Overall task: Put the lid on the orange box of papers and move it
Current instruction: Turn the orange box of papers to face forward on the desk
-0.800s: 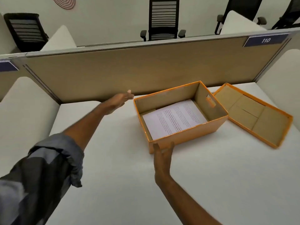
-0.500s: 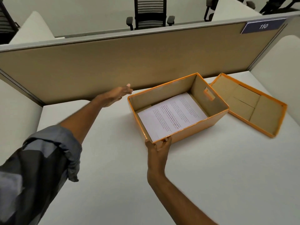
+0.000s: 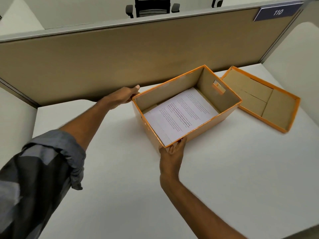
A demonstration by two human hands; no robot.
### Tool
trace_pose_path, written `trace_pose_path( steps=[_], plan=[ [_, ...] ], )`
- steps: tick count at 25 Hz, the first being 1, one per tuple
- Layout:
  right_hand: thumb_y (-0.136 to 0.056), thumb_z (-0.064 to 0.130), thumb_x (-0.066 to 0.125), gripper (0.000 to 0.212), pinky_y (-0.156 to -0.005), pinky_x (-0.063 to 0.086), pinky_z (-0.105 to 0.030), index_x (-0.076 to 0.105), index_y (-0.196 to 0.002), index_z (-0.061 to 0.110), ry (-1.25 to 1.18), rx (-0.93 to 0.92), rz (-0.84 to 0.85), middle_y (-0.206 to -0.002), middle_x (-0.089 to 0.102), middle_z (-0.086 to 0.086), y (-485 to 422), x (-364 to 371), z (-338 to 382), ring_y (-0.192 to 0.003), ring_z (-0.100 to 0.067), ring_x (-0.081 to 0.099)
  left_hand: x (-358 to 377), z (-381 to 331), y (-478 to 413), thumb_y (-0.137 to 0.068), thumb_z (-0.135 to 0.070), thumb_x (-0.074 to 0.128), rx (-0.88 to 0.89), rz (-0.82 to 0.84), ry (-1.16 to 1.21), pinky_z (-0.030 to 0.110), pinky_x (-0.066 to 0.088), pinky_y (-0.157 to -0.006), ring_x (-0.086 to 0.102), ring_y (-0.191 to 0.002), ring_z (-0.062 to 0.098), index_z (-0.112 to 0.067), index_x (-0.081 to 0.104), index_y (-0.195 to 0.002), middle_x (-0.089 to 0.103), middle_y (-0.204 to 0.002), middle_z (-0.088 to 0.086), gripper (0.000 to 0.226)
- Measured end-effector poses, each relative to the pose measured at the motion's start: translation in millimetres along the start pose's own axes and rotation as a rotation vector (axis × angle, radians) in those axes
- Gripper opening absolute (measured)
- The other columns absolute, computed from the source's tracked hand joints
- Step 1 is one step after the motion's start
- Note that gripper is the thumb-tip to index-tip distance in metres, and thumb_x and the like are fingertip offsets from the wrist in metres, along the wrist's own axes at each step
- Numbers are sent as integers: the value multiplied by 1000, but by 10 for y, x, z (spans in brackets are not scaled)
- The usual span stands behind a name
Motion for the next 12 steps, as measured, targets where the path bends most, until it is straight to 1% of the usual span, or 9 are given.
trace_pose_path(
  steps=[1,2,3,4,6,9,12],
  plan=[
    [-90,-14,62,97,-119,39,-44,14,-161,31,2,-8,14,-158,42,10,15,-66,18,-142,-8,46,3,-13,31,-105,-51,33,22,-24,-1,40,39,-112,50,-111,20,-5,64,-105,60,-114,15,55],
    [-91,-14,61,95,-119,40,-43,15,-161,32,1,-18,34,-157,43,12,26,-144,45,-141,-4,47,6,-28,60,-105,-49,36,40,-59,7,44,40,-113,54,-114,22,4,67,-108,63,-118,19,61],
    [-91,-14,61,94,-118,41,-41,18,-160,32,-1,-27,54,-156,46,13,20,-217,67,-139,-1,48,5,-44,101,-105,-45,39,56,-90,27,46,42,-112,57,-116,24,5,68,-112,65,-121,20,59],
    [-91,-15,61,92,-118,41,-40,21,-159,32,-8,-35,74,-154,49,14,18,-303,105,-137,1,50,19,-58,162,-105,-40,43,76,-110,47,44,45,-109,59,-115,24,3,69,-115,67,-119,19,51],
    [-90,-16,60,86,-116,43,-40,31,-157,29,-22,-60,118,-149,55,12,-13,-486,181,-135,-2,53,44,-62,292,-103,-27,53,107,-118,64,42,50,-106,61,-109,23,0,70,-118,68,-116,18,35],
    [-89,-14,63,79,-114,45,-40,39,-152,29,-8,-85,213,-146,58,9,-59,-803,310,-135,-6,54,137,-44,514,-100,-16,59,123,-103,78,44,51,-106,65,-111,24,2,67,-125,71,-124,19,33],
    [-91,-7,65,73,-108,49,-37,46,-145,37,64,-91,303,-140,62,14,-103,-1139,436,-132,-3,56,346,-68,786,-97,-10,62,122,-113,126,45,53,-104,67,-118,31,3,68,-125,72,-124,17,31]
  ],
)
Point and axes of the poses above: each hand's wrist, its own y-axis away from the middle knuckle, its own x-axis out of the palm, z = x × y, the point moved 1 cm from there along -y, towards the middle knuckle
